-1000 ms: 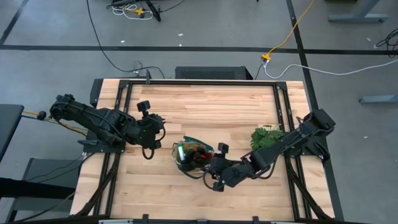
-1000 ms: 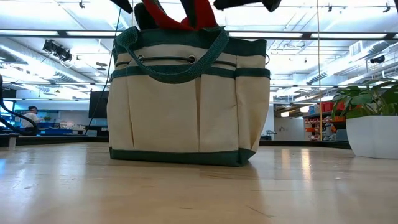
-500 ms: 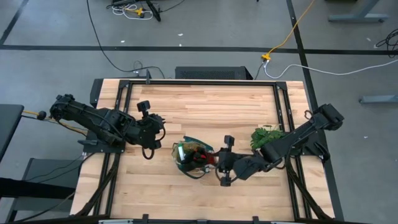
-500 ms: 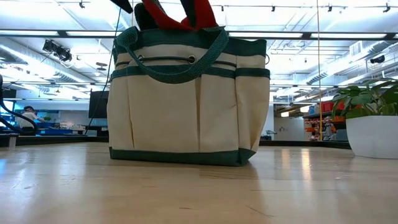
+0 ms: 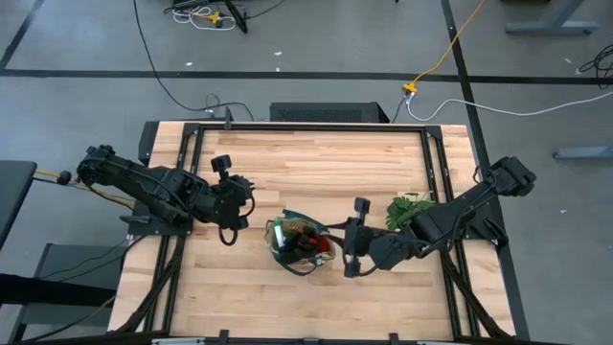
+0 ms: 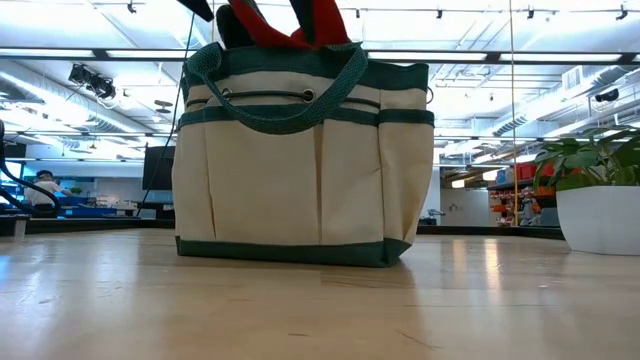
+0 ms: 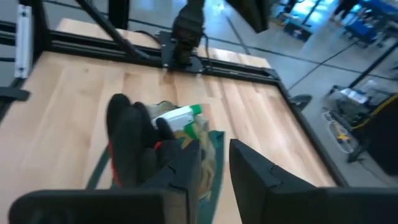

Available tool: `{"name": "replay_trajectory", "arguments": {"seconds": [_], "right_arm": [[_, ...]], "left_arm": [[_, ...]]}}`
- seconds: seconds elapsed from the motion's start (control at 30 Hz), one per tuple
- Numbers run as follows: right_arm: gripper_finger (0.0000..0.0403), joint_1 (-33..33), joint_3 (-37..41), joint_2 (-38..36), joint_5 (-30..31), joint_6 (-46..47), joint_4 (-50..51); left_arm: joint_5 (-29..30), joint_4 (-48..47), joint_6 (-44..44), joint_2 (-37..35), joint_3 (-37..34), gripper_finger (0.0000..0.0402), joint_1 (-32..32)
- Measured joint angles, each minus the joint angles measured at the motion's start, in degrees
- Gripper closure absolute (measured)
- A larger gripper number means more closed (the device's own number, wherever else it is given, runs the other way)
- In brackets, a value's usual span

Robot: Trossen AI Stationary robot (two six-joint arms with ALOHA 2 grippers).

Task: Pick & Place Garden tools in Gardening bag
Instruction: Return to Home Position

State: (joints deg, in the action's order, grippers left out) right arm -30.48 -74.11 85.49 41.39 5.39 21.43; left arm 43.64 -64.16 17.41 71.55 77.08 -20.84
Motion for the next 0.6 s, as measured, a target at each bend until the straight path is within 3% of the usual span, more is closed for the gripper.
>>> {"name": "replay_trajectory", "arguments": {"seconds": [0.37,0.47,0.6], "right_arm": [[0.0322,3.4,0.3,-5.8,4.7,2.3,7.1],[0.0322,5.6,4.6,-10.1,3.6,0.0,1.5],[0.0323,8.3,15.9,-17.5,-1.9,-3.1,-11.4]], "left_arm": [[0.6,-0.1,-0.1,0.0,0.0,0.0358,0.0],[3.5,-0.6,0.0,-0.4,0.0,0.0358,0.0],[5.3,-1.3,1.4,-1.1,0.0,0.0358,0.0]]}}
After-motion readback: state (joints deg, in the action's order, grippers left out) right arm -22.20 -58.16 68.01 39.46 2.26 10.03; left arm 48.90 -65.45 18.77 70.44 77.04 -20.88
